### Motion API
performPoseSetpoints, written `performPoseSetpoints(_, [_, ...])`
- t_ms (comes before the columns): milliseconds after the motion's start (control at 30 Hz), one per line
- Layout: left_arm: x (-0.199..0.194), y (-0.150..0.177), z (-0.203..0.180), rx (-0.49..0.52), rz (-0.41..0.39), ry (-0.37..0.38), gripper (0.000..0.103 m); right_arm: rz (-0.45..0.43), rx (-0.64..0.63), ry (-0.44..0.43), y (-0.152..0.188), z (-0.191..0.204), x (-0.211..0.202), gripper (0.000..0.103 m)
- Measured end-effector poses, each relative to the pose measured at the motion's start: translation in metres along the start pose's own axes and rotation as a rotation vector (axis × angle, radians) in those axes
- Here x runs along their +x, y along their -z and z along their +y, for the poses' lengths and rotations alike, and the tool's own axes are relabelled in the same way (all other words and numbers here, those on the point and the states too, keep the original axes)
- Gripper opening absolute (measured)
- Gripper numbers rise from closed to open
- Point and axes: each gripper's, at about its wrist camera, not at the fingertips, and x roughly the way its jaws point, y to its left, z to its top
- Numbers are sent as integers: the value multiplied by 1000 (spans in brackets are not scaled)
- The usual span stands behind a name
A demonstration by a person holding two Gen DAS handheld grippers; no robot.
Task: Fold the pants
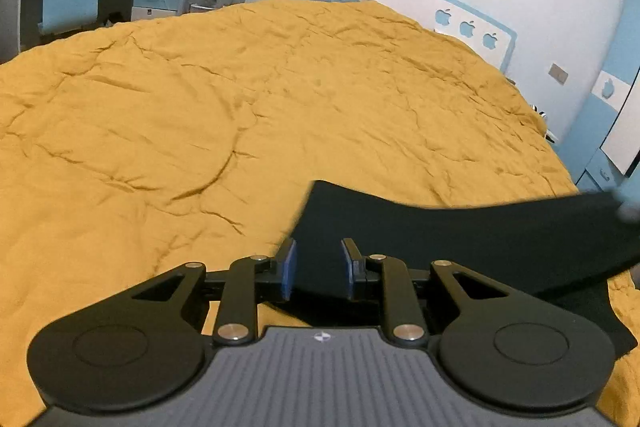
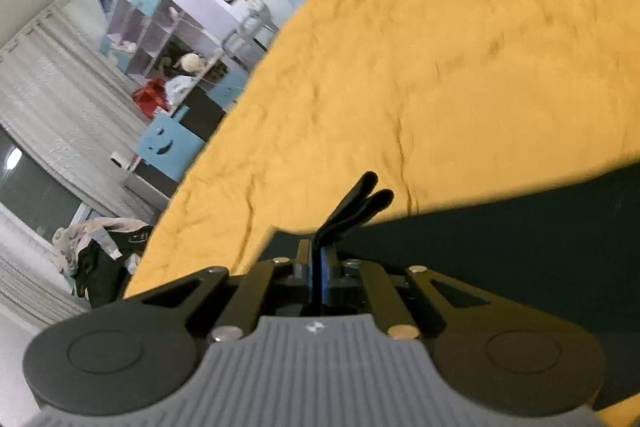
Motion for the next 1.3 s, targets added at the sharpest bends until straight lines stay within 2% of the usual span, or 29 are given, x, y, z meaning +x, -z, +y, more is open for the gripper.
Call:
performPoseSetpoints(200, [6,0,-14,46,14,16,25,-27,7,80,-50,-23,-67,0])
performPoseSetpoints(333, [18,5,-30,86,44,44,25,-69,11,187,-63,-56,-112,0])
performPoseSetpoints(433, [27,11,-42,120,69,54,25,-51,76,250,-61,-94,-123,0])
performPoseSetpoints(633, [39,20,-57,160,113,50,25,14,191,351,-40,-168,-112,0])
performPoseSetpoints(733, [42,20,-60,171,122,40,25,21,191,350,-39,-176,-107,0])
performPoseSetpoints(800, [45,19,-59,165,126,33,25,3,151,303,-44,-165,-111,0])
performPoseSetpoints(900, [47,18,-61,148,128,24,26,-106,66,137,-53,-144,-122,0])
performPoseSetpoints(933, [48,18,-61,143,131,23,25,-125,36,136,-53,-145,-124,0])
performPoseSetpoints(1000, [51,20,-62,140,139,21,25,-79,20,233,-48,-162,-111,0])
performPoseSetpoints(1033, [53,20,-63,141,144,19,25,-30,24,323,-42,-178,-97,0])
performPoseSetpoints(1067, [53,21,-64,142,147,17,25,6,39,377,-35,-193,-87,0])
performPoseSetpoints(1100, [54,22,-65,142,148,16,25,33,57,403,-28,-207,-79,0])
performPoseSetpoints(1200, [57,21,-64,135,155,20,25,40,110,422,-12,-235,-71,0])
performPoseSetpoints(1300, [66,12,-60,108,162,45,26,39,116,420,-8,-243,-69,0])
